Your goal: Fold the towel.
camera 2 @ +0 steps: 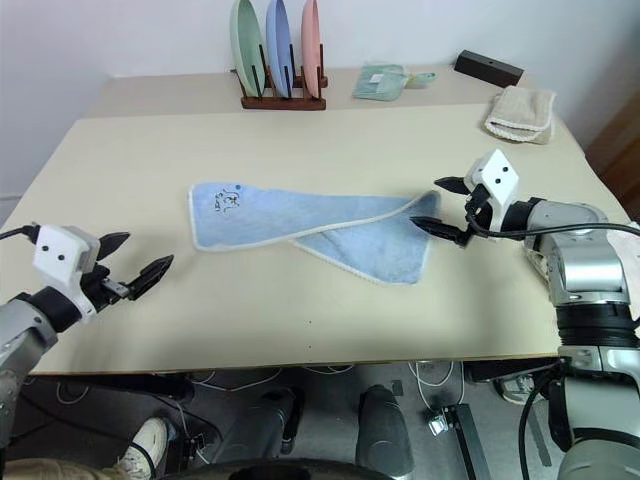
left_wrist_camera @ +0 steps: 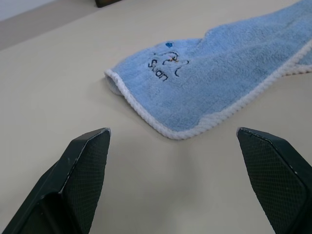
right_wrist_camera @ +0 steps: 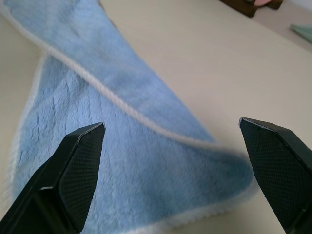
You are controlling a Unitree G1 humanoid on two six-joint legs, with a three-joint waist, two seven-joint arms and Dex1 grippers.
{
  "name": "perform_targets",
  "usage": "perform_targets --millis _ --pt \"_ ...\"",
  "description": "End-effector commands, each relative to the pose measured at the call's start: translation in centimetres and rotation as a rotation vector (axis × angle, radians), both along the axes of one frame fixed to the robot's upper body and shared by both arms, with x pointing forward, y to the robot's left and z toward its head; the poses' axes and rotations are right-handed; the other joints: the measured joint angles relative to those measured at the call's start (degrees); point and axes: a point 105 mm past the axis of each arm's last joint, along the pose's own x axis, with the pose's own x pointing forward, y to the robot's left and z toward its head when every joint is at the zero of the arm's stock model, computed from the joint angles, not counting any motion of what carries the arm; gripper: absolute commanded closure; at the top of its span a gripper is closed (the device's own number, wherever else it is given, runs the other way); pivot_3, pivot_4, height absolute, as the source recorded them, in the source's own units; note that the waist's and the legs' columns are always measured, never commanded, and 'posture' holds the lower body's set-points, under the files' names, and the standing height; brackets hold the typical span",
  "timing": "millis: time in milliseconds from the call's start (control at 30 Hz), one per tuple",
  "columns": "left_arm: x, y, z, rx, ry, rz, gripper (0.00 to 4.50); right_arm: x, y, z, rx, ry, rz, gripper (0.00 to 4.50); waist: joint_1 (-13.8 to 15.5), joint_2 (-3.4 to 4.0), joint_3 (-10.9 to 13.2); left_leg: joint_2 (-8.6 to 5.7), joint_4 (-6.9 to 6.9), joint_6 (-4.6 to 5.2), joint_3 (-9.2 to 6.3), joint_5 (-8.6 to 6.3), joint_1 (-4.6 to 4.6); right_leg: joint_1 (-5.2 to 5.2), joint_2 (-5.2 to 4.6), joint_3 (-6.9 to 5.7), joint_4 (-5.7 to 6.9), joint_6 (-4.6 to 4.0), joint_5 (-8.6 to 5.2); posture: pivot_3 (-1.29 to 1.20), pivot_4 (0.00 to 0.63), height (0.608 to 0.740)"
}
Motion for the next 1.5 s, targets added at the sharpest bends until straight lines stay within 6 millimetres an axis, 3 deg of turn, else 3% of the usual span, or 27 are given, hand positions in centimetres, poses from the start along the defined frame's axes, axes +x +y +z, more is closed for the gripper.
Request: perform_targets --millis 33,233,467,600,800,967,1367,1500 --pt "-0.2 0.2 1.1 0.025 -0.041 0.008 0.24 0.0 0.2 1.3 0.011 -0.044 0.009 0.00 0.1 0.00 0.0 0.00 0.00 0.00 0.01 0.00 0.00 0.00 0.00 0.00 0.00 0.00 0.00 0.00 0.150 0.736" --pt "0.0 -0.4 1.0 0.031 -0.053 0.003 0.24 0.0 1.1 1.2 0.018 -0.052 0.020 0.00 0.1 0.00 0.0 0.00 0.00 0.01 0.01 0.00 0.00 -0.01 0.00 0.01 0.00 0.00 0.00 0.00 0.150 0.736" --pt "0.1 -8.0 -0.7 0.150 -0.016 -0.309 0.24 -0.5 2.8 0.6 0.055 -0.065 0.028 0.00 0.4 0.00 0.0 -0.01 0.03 0.02 0.06 -0.01 -0.02 0.00 -0.01 0.06 -0.01 0.00 0.01 0.00 0.150 0.736" --pt "1.3 -9.8 -1.1 0.256 -0.050 -0.359 0.24 -1.1 3.5 -0.2 0.076 -0.054 0.027 0.00 0.4 0.01 0.0 0.00 0.04 0.02 0.06 -0.01 -0.02 -0.01 0.03 0.06 0.00 0.00 0.01 0.00 0.150 0.736" --pt "4.3 -5.8 -2.1 0.518 -0.075 -0.227 0.24 -2.1 3.5 -0.7 0.125 -0.020 0.004 0.00 0.0 0.02 0.0 0.10 -0.06 0.02 0.14 -0.01 -0.01 -0.15 0.17 0.21 0.03 0.01 0.02 0.00 0.150 0.736" --pt "5.5 -3.0 -3.2 0.577 -0.041 -0.201 0.24 -2.5 3.4 -0.8 0.126 -0.026 -0.026 0.00 0.2 0.03 0.0 0.12 -0.09 0.02 0.17 -0.02 -0.03 -0.22 0.20 0.26 0.03 0.01 0.02 0.00 0.150 0.736" --pt "9.6 -3.5 -5.0 0.572 -0.050 -0.245 0.24 -2.5 4.9 -1.0 0.145 -0.047 -0.030 0.00 0.4 0.08 0.0 0.10 0.00 0.01 0.15 -0.01 -0.03 -0.18 0.20 0.26 0.06 0.06 0.08 0.00 0.150 0.736" --pt "10.6 -3.8 -4.8 0.584 -0.079 -0.234 1.46 -2.4 5.0 -0.9 0.151 -0.058 -0.034 0.00 0.3 0.07 0.0 0.10 0.08 0.00 0.15 0.00 -0.01 -0.14 0.24 0.26 0.07 0.07 0.15 0.00 0.150 0.736"
